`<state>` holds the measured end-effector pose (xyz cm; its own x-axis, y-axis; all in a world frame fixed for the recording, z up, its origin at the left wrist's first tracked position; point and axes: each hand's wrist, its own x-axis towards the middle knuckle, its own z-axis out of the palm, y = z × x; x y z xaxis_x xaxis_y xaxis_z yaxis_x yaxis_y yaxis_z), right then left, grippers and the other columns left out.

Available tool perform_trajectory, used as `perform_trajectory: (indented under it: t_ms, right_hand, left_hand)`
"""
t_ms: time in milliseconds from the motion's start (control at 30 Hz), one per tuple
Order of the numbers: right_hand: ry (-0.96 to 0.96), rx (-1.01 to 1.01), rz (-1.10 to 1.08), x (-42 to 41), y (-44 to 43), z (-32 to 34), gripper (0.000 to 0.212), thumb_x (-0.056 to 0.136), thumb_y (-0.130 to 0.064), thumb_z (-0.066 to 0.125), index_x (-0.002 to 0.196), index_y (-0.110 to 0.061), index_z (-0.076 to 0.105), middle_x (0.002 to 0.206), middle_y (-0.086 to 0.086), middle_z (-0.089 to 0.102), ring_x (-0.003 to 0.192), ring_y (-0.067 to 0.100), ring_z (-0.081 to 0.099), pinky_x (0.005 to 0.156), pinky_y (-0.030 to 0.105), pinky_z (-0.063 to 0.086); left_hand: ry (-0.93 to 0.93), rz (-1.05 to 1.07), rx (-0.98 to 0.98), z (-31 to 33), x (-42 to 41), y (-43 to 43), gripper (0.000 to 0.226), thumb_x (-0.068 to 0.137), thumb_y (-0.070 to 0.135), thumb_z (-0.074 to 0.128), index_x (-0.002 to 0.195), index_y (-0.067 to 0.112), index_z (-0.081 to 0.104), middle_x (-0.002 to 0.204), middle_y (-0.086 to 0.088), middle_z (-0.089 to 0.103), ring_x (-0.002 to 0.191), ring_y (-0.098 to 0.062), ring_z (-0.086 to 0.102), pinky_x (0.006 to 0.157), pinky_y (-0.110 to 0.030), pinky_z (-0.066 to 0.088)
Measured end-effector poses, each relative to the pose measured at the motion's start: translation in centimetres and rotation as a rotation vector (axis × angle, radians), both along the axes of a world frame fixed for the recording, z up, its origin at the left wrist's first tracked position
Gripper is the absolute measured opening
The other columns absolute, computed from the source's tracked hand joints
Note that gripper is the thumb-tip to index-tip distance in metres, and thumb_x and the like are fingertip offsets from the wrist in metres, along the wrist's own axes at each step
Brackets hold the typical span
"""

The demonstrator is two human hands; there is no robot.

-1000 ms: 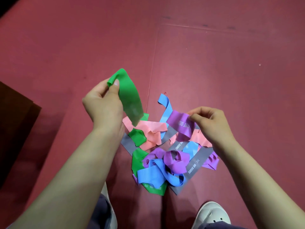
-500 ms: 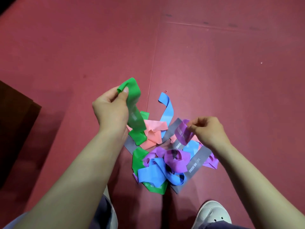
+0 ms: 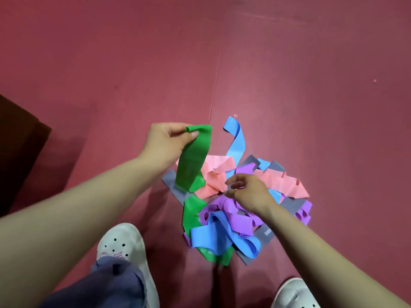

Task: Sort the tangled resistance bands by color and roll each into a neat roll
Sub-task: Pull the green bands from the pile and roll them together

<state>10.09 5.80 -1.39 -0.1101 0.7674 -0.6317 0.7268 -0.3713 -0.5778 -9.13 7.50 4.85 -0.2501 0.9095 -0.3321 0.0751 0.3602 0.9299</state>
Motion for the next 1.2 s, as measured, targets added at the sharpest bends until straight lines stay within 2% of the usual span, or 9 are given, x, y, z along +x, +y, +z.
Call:
perform_trajectory:
  t_ms: [100, 267, 433, 600, 700, 867, 967, 1100, 1200]
  right_hand:
    - [0.011, -0.035, 0.028, -2.3, -0.3, -3.2, 0.021, 0.08, -0.01, 0.072, 0.1, -0.015, 0.067, 0.095, 0.002, 0.064, 0.084, 0.014, 0.062, 0.073, 0.019, 0.05]
    - [-0.206, 0.013, 0.365, -4.9, -0.7, -8.4, 0.034, 0.077, -0.016, 0.069, 0.111, -0.021, 0.067, 0.112, 0.007, 0.067, 0.107, 0.027, 0.061, 0.089, 0.031, 0.049]
    - [-0.428, 0.076, 0.74, -7.2, -1.6, -12.2, 0.05, 0.082, -0.037, 0.067, 0.13, -0.027, 0.056, 0.126, 0.013, 0.048, 0.119, 0.036, 0.041, 0.099, 0.039, 0.041]
    - [-0.554, 0.159, 0.858, -8.4, -3.3, -14.1, 0.031, 0.086, -0.016, 0.053, 0.116, -0.012, 0.058, 0.12, 0.014, 0.051, 0.116, 0.035, 0.04, 0.096, 0.045, 0.038]
    - [-0.48, 0.169, 0.754, -7.9, -3.3, -14.0, 0.023, 0.083, -0.012, 0.053, 0.105, -0.01, 0.062, 0.112, 0.013, 0.061, 0.111, 0.034, 0.048, 0.087, 0.04, 0.043]
    - [-0.058, 0.11, 0.317, -6.4, -1.7, -10.3, 0.018, 0.078, -0.005, 0.057, 0.085, -0.018, 0.068, 0.093, 0.007, 0.071, 0.092, 0.027, 0.065, 0.083, 0.034, 0.051]
    - [0.087, 0.153, 0.186, -5.2, -0.9, -7.0, 0.021, 0.079, -0.001, 0.06, 0.076, -0.021, 0.057, 0.079, 0.001, 0.064, 0.079, 0.021, 0.061, 0.08, 0.033, 0.051]
    - [0.3, 0.2, -0.028, -3.4, 0.0, -0.7, 0.031, 0.082, 0.009, 0.059, 0.073, -0.019, 0.05, 0.076, 0.007, 0.052, 0.071, 0.018, 0.049, 0.069, 0.03, 0.043]
    - [0.439, 0.231, -0.152, -2.2, 0.2, 4.4, 0.026, 0.083, 0.012, 0.058, 0.08, -0.013, 0.053, 0.079, 0.01, 0.051, 0.075, 0.019, 0.049, 0.072, 0.029, 0.043]
  left_hand:
    - [0.008, 0.002, -0.047, -2.4, -1.9, 0.5, 0.02, 0.088, 0.001, 0.062, 0.106, 0.007, 0.069, 0.075, 0.002, 0.066, 0.061, -0.002, 0.057, 0.066, -0.016, 0.052]
    - [-0.014, 0.02, -0.125, -6.3, -3.5, -0.9, 0.024, 0.088, -0.003, 0.06, 0.111, -0.001, 0.066, 0.091, -0.011, 0.067, 0.084, -0.02, 0.059, 0.088, -0.034, 0.052]
    - [-0.039, 0.032, -0.194, -8.0, -4.9, -2.7, 0.021, 0.088, -0.003, 0.061, 0.104, 0.008, 0.068, 0.069, 0.004, 0.068, 0.056, 0.0, 0.06, 0.064, -0.016, 0.054]
    - [-0.199, 0.173, -0.261, -8.0, -4.7, -2.9, 0.015, 0.09, -0.002, 0.059, 0.099, 0.003, 0.069, 0.066, -0.002, 0.067, 0.048, -0.004, 0.062, 0.048, -0.018, 0.052]
    - [-0.263, 0.192, -0.308, -7.9, -4.3, -2.9, 0.014, 0.091, -0.001, 0.058, 0.099, 0.004, 0.068, 0.07, -0.003, 0.069, 0.051, -0.006, 0.064, 0.052, -0.018, 0.055]
    - [-0.259, 0.173, -0.32, -7.0, -3.7, -2.7, 0.014, 0.092, 0.0, 0.057, 0.101, 0.004, 0.067, 0.054, 0.006, 0.067, 0.043, -0.001, 0.06, 0.043, -0.014, 0.047]
    - [-0.23, 0.153, -0.303, -5.6, -3.1, -2.4, 0.02, 0.092, 0.002, 0.057, 0.11, 0.0, 0.066, 0.066, -0.001, 0.068, 0.047, -0.003, 0.061, 0.05, -0.015, 0.052]
    - [-0.286, 0.178, -0.243, -2.3, -1.1, -1.7, 0.024, 0.093, -0.001, 0.054, 0.115, -0.005, 0.062, 0.056, 0.005, 0.067, 0.045, -0.004, 0.061, 0.048, -0.016, 0.053]
    - [-0.323, 0.154, -0.192, 0.6, 1.4, -2.0, 0.025, 0.094, -0.001, 0.052, 0.116, -0.007, 0.062, 0.075, -0.01, 0.069, 0.051, -0.008, 0.062, 0.048, -0.017, 0.052]
